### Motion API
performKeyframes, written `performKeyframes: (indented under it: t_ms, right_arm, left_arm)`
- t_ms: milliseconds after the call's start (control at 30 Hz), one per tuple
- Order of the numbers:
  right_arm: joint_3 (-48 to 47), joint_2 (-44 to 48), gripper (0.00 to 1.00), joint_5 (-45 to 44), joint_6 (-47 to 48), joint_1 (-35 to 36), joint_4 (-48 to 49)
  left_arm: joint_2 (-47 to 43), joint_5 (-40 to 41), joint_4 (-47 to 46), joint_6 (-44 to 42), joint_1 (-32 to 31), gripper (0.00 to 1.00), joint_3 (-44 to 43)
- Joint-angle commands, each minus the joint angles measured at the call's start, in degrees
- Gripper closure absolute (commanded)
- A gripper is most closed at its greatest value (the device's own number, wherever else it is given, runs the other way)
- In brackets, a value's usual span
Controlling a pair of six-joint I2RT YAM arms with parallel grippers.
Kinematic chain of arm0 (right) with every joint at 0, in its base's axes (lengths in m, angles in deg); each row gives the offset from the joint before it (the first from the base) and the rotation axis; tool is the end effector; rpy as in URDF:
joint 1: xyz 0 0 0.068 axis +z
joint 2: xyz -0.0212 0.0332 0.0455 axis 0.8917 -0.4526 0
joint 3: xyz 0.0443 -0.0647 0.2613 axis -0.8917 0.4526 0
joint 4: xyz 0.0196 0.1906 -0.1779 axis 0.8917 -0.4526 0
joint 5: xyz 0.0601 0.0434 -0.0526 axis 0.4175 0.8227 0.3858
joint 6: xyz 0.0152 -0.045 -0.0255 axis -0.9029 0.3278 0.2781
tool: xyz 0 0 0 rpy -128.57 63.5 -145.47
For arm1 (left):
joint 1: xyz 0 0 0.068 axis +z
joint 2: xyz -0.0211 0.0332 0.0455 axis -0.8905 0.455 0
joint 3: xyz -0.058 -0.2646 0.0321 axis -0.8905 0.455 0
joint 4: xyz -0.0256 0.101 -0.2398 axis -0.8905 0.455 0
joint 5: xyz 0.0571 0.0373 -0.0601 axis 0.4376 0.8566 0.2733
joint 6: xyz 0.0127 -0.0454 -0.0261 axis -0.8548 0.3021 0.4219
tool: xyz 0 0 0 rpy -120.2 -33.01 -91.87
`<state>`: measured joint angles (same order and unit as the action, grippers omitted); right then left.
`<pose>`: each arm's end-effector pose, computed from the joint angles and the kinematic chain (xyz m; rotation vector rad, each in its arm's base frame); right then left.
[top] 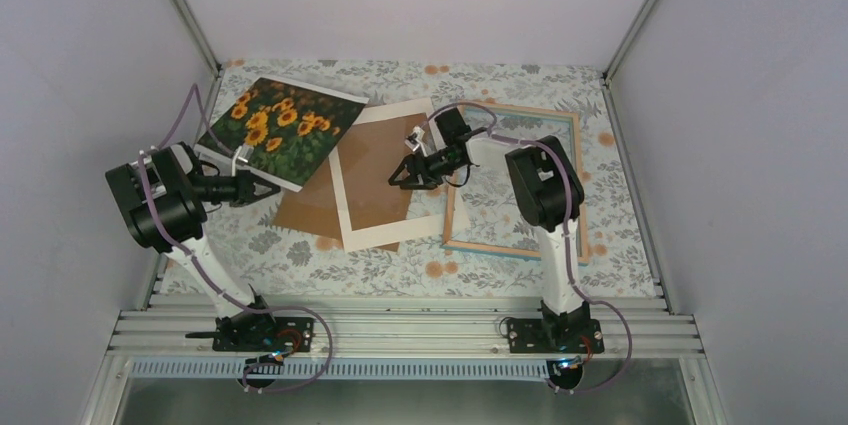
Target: Put the photo into the frame
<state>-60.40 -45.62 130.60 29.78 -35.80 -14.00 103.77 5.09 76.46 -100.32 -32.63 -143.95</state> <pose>0.3733 0.2266 0.1117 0.5885 -2.6293 -1.5883 0.2708 0.1230 0.1410 0.0835 2.4369 -1.3477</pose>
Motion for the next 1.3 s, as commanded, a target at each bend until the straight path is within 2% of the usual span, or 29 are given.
performKeyframes:
  t_ms: [0,133,333,567,867,1033,1167,1267]
  right_arm:
    - [4.08,3.98,0.25,-3.33,0.29,-2.29,-0.82]
    - [6.99,7.13,0.2,-2.49,0.24,-3.27,-0.69]
    - [10.12,8.21,0.1,-2.3,-1.76,-4.43,1.15]
    - [8.53,4.64,0.1,9.29,-8.62,-3.98,5.85]
    - [10.35,3.14,0.1,10.74,-13.5,-3.31,9.31]
    - [8.23,0.56,0.18,13.59,-17.81,-2.82,12.37]
    - [5.97,-0.54,0.29,15.98,-21.76,-2.81,15.64]
    - [4.18,-0.39,0.32,16.62,-23.64,-2.77,17.16]
  left_arm:
    - [2.99,-8.9,9.11,-6.56,0.2,0.98,-3.47]
    - [4.2,-12.75,12.71,-6.56,0.37,0.98,-7.21]
    - [4.01,-15.58,12.77,-4.21,0.28,0.98,-8.82]
    - [5.19,-20.2,12.86,-2.55,0.72,0.98,-7.44]
    - [3.6,-23.7,12.86,-3.0,0.72,0.98,-1.41]
    - [2.97,-24.86,12.86,-3.02,0.68,0.98,-0.32]
    - [1.97,-24.92,12.86,-3.66,0.48,0.98,1.01]
    - [1.05,-24.55,12.86,-4.42,-0.41,0.97,1.8]
